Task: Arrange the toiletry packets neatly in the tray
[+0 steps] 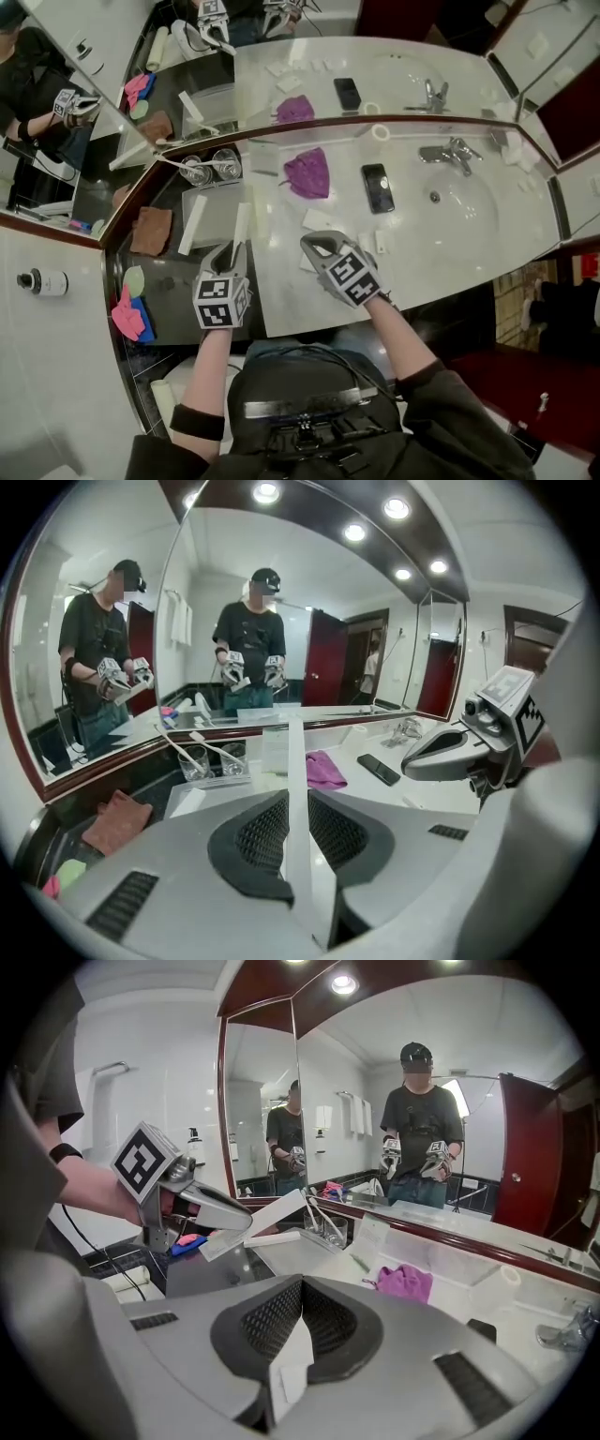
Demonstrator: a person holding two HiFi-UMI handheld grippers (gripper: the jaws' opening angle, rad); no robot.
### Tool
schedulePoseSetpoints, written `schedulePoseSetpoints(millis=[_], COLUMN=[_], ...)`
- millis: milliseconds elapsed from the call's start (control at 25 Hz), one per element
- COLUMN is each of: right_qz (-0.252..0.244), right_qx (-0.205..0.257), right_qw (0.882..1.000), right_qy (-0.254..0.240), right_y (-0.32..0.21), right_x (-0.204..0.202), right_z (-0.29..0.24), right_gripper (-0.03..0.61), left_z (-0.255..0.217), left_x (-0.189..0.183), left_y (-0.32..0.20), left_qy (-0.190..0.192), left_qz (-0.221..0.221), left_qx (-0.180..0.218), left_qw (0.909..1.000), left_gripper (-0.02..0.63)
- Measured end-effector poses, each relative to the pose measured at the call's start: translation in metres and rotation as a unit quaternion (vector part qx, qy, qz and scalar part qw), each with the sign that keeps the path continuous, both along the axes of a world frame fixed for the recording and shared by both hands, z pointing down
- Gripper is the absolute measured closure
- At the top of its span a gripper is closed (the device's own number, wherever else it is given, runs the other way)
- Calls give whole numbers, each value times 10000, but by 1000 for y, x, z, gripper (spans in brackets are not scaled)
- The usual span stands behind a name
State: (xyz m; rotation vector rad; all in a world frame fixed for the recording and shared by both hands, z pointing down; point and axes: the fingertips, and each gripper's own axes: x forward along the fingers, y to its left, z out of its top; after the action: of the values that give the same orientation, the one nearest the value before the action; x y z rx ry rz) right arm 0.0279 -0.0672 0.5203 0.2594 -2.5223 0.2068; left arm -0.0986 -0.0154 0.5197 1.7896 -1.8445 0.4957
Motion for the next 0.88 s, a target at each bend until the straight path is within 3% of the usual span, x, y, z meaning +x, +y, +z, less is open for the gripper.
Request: schedulePoseSetpoints(millis=[440, 880], right_qz=[252, 569], right_qx=[50, -122], right_qw=[9996, 9981], right_qy=[107, 200], right_y=[7, 5], right_x=[53, 90], right_z=[3, 23], right_gripper=[577, 577], left_z=[47, 119], left_x=[67, 85], left_y=[-13, -45], left_qy=[613, 1132], left_qz=[327, 168], left_qx=[-406, -1045], left_qw=[9968, 9879], left_gripper=[552, 552])
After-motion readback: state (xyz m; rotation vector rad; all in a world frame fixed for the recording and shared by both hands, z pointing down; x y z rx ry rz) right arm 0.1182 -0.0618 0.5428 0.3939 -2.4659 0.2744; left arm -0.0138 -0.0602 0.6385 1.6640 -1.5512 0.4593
